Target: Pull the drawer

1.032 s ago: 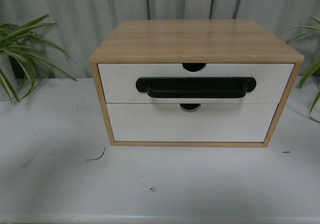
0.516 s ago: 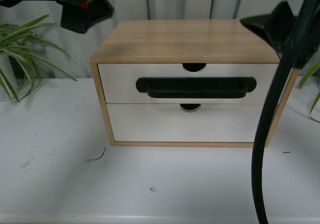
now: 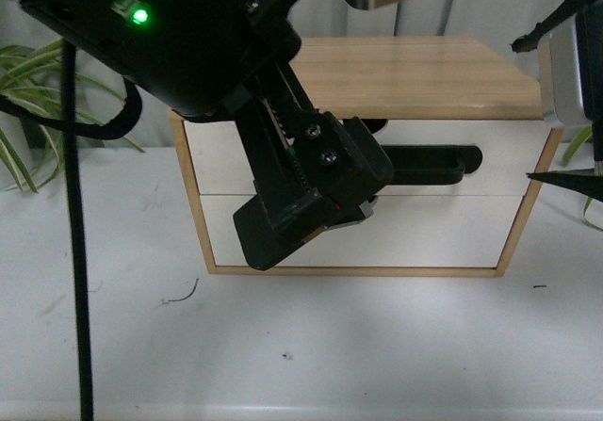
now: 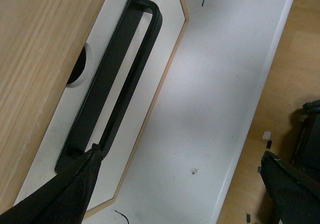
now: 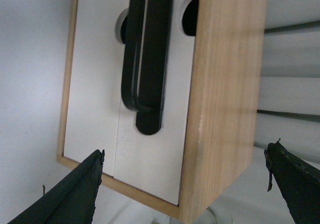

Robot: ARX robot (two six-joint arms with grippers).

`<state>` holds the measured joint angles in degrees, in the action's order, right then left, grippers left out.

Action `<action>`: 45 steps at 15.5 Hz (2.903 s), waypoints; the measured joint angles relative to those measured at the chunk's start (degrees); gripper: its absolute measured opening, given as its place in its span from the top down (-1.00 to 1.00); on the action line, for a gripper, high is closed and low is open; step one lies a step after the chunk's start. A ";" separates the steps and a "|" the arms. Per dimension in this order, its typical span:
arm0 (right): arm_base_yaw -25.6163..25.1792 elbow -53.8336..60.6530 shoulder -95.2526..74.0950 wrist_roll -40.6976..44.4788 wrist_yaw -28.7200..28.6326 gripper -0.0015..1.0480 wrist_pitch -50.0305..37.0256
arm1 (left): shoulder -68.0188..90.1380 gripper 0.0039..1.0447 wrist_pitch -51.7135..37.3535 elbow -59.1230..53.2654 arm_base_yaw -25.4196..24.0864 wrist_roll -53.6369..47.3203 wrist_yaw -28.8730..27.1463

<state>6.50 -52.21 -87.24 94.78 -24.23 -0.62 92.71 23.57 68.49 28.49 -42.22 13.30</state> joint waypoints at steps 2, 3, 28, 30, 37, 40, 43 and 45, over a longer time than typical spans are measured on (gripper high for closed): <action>-0.66 -0.76 -1.33 2.64 -0.22 -0.88 3.58 | 2.84 -0.88 0.57 2.12 0.44 -0.70 -1.31; -0.68 -0.90 -1.70 2.86 -0.22 -0.88 4.31 | 3.56 -0.88 0.55 2.60 0.52 -0.74 -1.42; 6.80 -3.65 -19.10 -3.72 1.86 -0.88 -4.11 | 18.71 -0.88 -12.66 4.52 0.70 4.31 -2.99; 6.99 -1.88 -18.32 -3.87 2.16 -0.88 -5.31 | 18.64 -0.88 -13.84 3.50 0.94 4.33 -2.03; 7.76 5.60 -12.44 -6.54 3.23 -0.88 -6.10 | 12.87 -0.88 -18.05 -5.01 3.69 6.80 -1.88; 8.04 9.73 -9.73 -7.85 3.45 -0.88 -7.91 | 9.53 -0.88 -19.65 -9.11 4.33 8.94 -1.20; 9.40 15.39 -5.09 -8.87 4.33 -0.88 -9.01 | 4.76 -0.88 -20.35 -14.43 5.16 11.26 -0.57; 9.88 17.81 -3.13 -9.57 4.28 -0.88 -9.42 | 3.10 -0.88 -21.14 -16.59 5.88 12.98 -0.20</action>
<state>16.38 -34.39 -90.37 85.21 -19.94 -10.04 95.81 2.44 51.90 34.37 -29.23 13.10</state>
